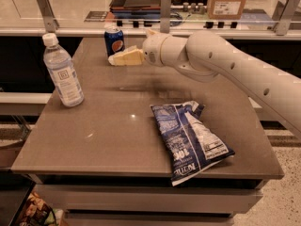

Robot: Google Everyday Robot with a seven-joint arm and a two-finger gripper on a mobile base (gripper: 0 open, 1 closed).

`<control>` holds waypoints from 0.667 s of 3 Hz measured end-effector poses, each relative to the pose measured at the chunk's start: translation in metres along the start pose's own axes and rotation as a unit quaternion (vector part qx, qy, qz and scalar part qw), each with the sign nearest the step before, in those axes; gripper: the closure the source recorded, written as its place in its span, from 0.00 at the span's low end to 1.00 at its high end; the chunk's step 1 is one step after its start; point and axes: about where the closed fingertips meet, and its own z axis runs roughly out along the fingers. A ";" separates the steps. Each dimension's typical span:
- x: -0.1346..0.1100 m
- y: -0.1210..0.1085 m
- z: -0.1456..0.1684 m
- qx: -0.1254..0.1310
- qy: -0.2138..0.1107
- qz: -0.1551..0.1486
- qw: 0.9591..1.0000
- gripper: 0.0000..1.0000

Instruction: Knock pepsi can over

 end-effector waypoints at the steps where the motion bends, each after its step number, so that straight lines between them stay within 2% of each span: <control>1: -0.005 0.001 0.029 -0.017 -0.014 -0.001 1.000 0.00; 2: -0.007 -0.004 0.053 -0.030 -0.027 0.003 0.999 0.00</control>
Offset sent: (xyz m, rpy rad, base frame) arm 0.0610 0.0529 -0.0028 0.0826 -0.0213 0.0892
